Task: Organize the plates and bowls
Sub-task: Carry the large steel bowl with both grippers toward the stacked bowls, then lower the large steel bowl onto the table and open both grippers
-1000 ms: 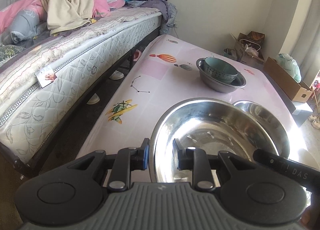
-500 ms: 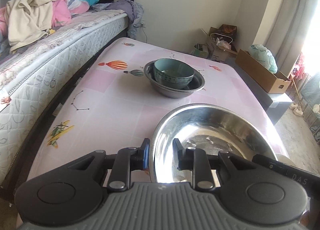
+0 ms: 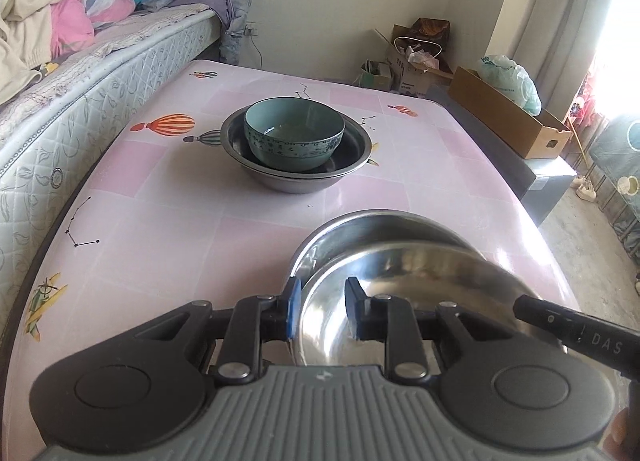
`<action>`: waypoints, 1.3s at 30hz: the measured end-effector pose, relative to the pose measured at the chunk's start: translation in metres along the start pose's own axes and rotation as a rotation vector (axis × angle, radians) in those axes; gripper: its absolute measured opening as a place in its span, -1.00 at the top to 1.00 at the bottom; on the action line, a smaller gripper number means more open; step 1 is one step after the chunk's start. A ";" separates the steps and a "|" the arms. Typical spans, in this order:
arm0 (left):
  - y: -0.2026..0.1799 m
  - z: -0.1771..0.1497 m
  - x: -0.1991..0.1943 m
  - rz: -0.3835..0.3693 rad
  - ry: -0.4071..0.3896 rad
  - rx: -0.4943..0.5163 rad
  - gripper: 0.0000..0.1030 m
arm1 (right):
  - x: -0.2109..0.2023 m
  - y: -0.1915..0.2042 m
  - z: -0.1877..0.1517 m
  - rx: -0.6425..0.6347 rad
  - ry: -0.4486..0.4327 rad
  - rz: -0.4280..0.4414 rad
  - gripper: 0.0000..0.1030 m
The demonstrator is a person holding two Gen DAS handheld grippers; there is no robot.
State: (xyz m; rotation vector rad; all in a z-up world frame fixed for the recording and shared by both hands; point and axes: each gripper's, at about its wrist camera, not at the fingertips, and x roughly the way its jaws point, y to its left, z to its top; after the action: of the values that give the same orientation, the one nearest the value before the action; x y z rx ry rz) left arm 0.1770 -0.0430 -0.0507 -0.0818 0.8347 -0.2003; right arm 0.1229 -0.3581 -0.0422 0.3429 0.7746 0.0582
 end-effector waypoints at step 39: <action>-0.018 -0.063 -0.069 0.063 0.047 0.025 -0.68 | -0.083 -0.036 -0.039 0.093 -0.067 -0.012 0.00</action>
State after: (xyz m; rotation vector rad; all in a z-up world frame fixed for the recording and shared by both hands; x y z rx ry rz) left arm 0.0821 -0.0461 -0.0398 -0.0279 0.8799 -0.1537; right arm 0.0335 -0.3961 -0.0234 0.4267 0.7147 -0.0004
